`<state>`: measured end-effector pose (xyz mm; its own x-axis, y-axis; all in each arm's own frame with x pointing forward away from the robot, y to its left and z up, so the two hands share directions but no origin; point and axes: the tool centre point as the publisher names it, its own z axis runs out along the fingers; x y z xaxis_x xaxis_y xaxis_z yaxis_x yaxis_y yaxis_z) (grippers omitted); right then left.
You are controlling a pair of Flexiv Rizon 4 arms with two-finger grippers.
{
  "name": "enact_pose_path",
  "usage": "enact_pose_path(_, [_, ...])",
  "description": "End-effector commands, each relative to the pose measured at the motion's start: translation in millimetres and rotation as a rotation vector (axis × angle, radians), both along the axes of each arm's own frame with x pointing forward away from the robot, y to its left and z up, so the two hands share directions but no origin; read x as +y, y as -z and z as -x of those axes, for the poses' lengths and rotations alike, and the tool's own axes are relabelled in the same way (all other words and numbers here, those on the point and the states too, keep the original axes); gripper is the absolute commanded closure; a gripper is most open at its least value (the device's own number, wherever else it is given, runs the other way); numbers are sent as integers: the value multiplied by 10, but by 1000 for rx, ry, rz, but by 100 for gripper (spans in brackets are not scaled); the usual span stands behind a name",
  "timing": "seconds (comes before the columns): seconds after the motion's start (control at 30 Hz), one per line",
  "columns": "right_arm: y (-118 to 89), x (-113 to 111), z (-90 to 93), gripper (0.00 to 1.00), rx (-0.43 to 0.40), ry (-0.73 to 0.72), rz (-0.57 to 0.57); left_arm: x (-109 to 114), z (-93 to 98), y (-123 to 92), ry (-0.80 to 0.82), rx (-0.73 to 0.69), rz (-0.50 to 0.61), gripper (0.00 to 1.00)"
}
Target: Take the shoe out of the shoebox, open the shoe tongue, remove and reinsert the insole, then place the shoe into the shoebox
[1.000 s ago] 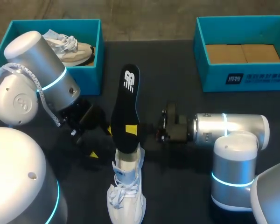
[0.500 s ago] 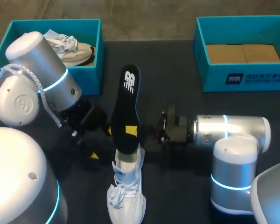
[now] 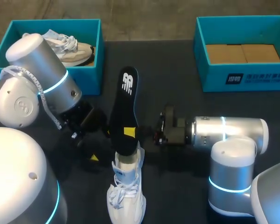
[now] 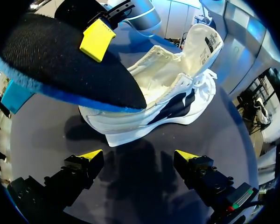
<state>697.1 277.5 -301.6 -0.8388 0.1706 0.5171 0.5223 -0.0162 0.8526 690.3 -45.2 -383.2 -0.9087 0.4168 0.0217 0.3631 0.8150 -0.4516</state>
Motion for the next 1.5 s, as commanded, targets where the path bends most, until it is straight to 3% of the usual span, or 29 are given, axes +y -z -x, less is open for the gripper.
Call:
enact_pose_path(0.03, [-1, 64, -5, 100, 6, 3, 13, 9, 15, 9, -2, -2, 1, 0])
enact_pose_path(0.37, [44, 59, 25, 100, 17, 13, 21, -5, 20, 27, 1, 0, 1, 0])
enact_pose_path(1.2, [-187, 101, 77, 100, -19, 21, 40, -4, 30, 49, 7, 6, -1, 0])
enact_pose_path(1.5, [-81, 85, 97, 100, 3, 25, 37, 9, 53, 57, 3, 8, 0, 0])
